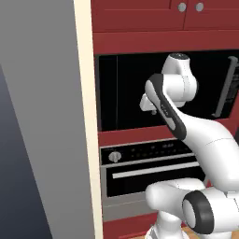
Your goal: Take the baked cake out of the oven and place it on the plate for cooling. Then close the oven door.
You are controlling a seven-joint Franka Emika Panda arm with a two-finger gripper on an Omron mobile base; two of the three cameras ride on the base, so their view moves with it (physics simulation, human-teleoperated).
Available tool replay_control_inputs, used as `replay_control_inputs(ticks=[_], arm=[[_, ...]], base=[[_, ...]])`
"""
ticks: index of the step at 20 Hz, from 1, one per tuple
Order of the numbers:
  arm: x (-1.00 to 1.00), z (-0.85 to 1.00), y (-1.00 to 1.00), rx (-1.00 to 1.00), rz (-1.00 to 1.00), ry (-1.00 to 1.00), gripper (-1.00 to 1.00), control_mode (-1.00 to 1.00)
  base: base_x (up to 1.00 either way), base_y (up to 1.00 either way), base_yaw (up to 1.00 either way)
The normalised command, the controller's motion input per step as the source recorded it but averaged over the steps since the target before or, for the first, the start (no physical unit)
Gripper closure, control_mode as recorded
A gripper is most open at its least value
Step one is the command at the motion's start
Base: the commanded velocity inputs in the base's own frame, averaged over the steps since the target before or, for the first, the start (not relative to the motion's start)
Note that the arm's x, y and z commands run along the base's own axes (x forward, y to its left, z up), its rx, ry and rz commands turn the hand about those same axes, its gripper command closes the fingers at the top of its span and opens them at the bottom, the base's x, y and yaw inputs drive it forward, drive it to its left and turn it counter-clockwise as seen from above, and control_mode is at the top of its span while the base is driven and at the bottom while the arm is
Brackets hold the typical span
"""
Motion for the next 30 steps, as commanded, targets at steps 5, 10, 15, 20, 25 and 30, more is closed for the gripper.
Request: replay_control_inputs(ticks=[5, 10, 15, 20, 25, 30], arm=[[0.0, 0.0, 0.0, 0.0, 0.0, 0.0, -1.0, 1.0], [0.0, 0.0, 0.0, 0.0, 0.0, 0.0, -1.0, 1.0], [0.0, 0.0, 0.0, 0.0, 0.0, 0.0, -1.0, 1.0], [0.0, 0.0, 0.0, 0.0, 0.0, 0.0, -1.0, 1.0], [0.0, 0.0, 0.0, 0.0, 0.0, 0.0, -1.0, 1.0], [0.0, 0.0, 0.0, 0.0, 0.0, 0.0, -1.0, 1.0]], base=[[-0.58, 0.0, -0.01], [-0.99, -0.34, 0.0], [-0.37, -0.97, 0.4], [-0.11, -0.88, 0.65], [-0.1, -0.93, 0.62], [-0.12, -1.0, 0.51]])
